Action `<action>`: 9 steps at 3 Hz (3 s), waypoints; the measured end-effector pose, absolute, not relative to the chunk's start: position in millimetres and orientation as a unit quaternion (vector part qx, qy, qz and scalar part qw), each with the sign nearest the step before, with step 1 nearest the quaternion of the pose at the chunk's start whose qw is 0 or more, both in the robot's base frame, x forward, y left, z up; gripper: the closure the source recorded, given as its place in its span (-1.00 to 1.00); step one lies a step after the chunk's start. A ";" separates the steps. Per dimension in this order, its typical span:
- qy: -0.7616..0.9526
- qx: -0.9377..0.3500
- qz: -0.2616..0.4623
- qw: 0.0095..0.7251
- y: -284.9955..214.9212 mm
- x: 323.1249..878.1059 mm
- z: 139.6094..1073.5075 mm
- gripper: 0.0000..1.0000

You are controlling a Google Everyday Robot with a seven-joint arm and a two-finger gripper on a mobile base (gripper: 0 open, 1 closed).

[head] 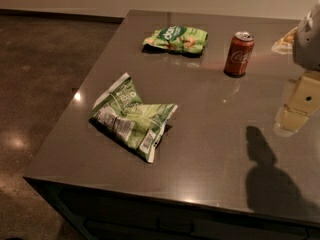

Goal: Knock coke can over

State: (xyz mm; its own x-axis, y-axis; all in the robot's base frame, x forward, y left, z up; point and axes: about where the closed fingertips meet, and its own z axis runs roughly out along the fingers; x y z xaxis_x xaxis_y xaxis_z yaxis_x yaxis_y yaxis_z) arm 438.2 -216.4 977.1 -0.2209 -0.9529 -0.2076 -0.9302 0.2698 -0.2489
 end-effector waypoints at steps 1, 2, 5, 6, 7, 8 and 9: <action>0.780 -0.603 -0.036 0.161 -216.4 438.2 977.1 -1.00; 0.789 -0.594 -0.037 0.154 -221.0 452.7 972.3 -1.00; 0.862 -0.464 -0.034 0.202 -236.7 551.9 947.2 -1.00; 0.873 -0.432 -0.031 0.222 -237.9 580.9 937.2 -1.00; 0.884 -0.394 -0.039 0.249 -244.3 614.5 928.7 -1.00; 0.894 -0.352 -0.033 0.277 -253.0 647.0 918.9 -1.00; 0.901 -0.317 -0.016 0.295 -257.5 676.1 910.0 -1.00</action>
Offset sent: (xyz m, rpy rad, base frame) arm 0.0356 -0.0138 -0.0167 -0.0174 0.0516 -0.0659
